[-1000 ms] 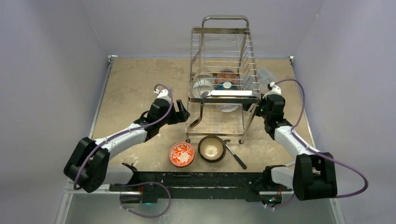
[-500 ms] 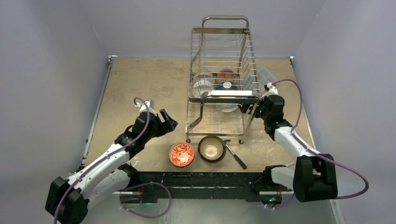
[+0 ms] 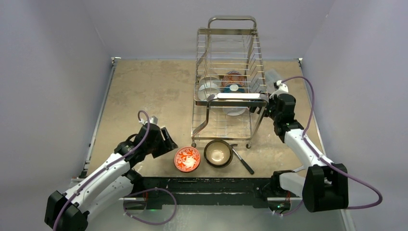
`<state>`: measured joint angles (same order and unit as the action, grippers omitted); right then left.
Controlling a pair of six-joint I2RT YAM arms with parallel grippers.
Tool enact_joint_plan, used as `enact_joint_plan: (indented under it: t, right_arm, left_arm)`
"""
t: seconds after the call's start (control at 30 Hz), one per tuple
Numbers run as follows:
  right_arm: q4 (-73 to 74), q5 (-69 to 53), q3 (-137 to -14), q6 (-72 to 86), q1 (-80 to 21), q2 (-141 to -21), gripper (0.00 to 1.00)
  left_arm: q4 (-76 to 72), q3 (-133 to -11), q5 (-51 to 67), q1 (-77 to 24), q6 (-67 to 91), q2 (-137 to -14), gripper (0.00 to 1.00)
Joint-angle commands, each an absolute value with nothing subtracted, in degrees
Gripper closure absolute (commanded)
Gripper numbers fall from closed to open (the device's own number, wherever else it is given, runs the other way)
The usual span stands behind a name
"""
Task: Load the bowls into the dish rack
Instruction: Pick up the bowl from the center of the board.
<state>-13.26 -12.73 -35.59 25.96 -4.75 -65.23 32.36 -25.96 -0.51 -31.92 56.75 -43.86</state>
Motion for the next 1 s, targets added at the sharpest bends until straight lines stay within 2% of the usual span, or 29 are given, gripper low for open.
enact_joint_plan:
  t: [0.0,0.13,0.37,0.53,0.6,0.63,0.8,0.97]
  right_arm:
    - [-14.62,-14.45,-36.75,25.18,-4.75,-66.18,0.24]
    - [-14.18,-15.63,-37.05,24.75,-4.75,-67.31,0.24]
    - [-14.76,-15.71,-36.61,23.94,-4.75,-67.88,0.24]
    - [-14.96,-16.64,-36.74,23.62,-4.75,-68.37,0.24]
    - [-15.28,-17.06,-36.55,23.79,-4.75,-68.46,0.24]
    - [-15.21,-17.24,-36.64,23.8,-4.75,-68.43,0.24]
    - [-15.24,-18.24,-36.45,24.08,-4.75,-68.08,0.24]
    - [-15.18,-19.09,-36.93,24.02,-4.75,-68.6,0.24]
  left_arm:
    - [35.77,-29.63,3.08,-33.97,53.86,-44.44,0.43]
    - [35.84,-30.13,2.12,-38.05,53.55,-46.31,0.45]
    - [31.94,-30.61,4.95,-41.69,49.95,-45.95,0.39]
    - [33.68,-31.53,3.77,-42.21,49.67,-48.31,0.45]
    - [33.46,-31.86,3.26,-42.57,48.61,-49.54,0.61]
    - [33.7,-32.27,3.04,-42.84,48.12,-50.28,0.66]
    - [37.5,-35.24,0.42,-43.84,46.56,-53.3,0.8]
    - [39.16,-37.06,-1.73,-44.13,46.42,-51.67,1.0]
